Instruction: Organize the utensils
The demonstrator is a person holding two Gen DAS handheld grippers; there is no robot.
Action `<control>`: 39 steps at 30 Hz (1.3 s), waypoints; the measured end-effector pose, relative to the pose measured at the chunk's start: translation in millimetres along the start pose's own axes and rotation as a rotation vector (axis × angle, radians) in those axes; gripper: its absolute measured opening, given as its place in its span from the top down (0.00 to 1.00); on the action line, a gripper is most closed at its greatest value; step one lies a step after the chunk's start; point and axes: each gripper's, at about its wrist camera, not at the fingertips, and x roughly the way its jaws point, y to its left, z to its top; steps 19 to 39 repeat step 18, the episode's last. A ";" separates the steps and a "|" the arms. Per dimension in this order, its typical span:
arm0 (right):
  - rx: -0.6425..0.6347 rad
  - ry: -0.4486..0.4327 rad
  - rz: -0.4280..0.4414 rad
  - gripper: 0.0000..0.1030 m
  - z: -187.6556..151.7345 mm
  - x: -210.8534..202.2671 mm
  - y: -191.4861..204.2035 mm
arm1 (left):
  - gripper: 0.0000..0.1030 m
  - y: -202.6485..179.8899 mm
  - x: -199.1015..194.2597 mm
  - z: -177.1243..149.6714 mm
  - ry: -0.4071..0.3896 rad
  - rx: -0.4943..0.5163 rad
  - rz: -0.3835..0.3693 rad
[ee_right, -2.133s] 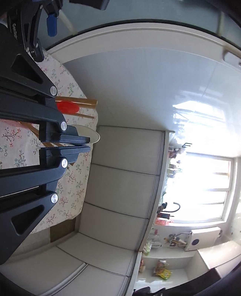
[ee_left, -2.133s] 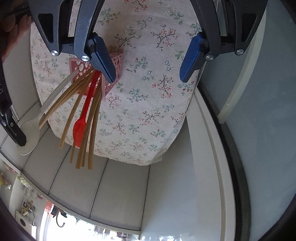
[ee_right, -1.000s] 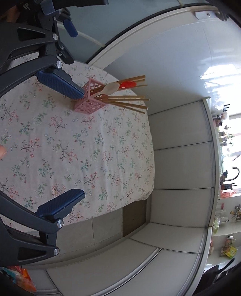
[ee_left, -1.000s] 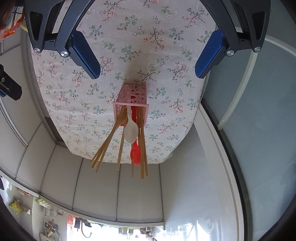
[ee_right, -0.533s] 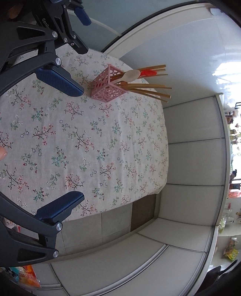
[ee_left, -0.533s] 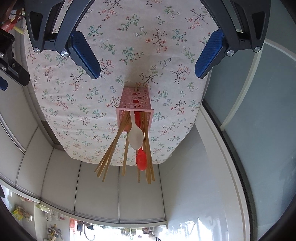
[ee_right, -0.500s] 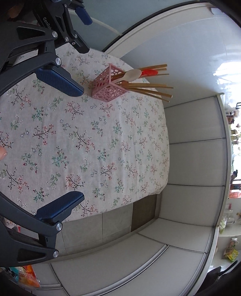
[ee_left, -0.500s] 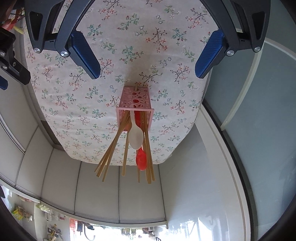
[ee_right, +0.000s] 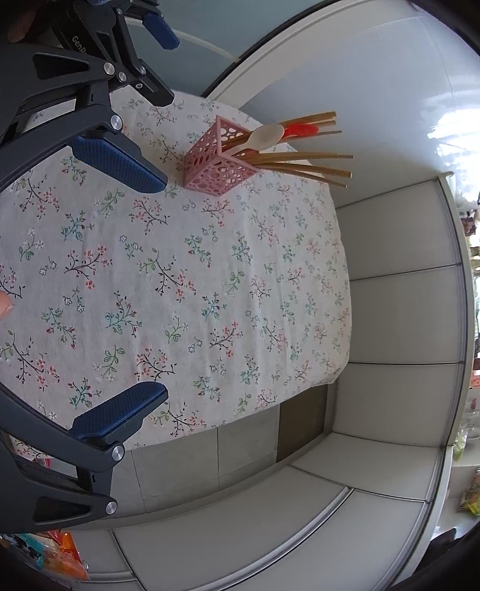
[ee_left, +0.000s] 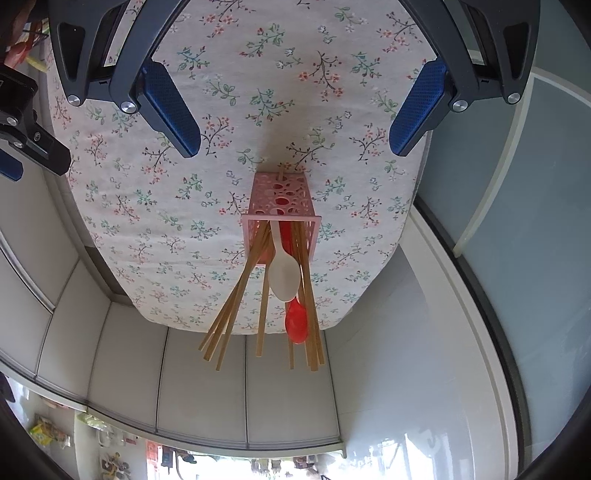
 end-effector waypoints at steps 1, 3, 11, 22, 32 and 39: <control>-0.002 0.002 0.000 0.00 -0.2 0.2 1.0 | 0.00 0.2 -0.1 -0.1 -0.001 0.001 0.001; -0.006 0.004 0.003 0.00 -0.5 0.2 2.4 | 0.00 -0.1 -0.4 -0.3 -0.002 0.002 0.001; -0.008 0.009 0.020 0.00 -1.0 -0.2 4.1 | 0.00 -1.5 -0.1 -0.3 0.001 0.004 -0.001; -0.001 0.014 0.029 0.00 -1.3 0.0 1.9 | 0.00 -4.6 -0.9 0.1 0.000 0.011 -0.011; -0.001 0.014 0.029 0.00 -1.3 0.0 1.9 | 0.00 -4.6 -0.9 0.1 0.000 0.011 -0.011; -0.001 0.014 0.029 0.00 -1.3 0.0 1.9 | 0.00 -4.6 -0.9 0.1 0.000 0.011 -0.011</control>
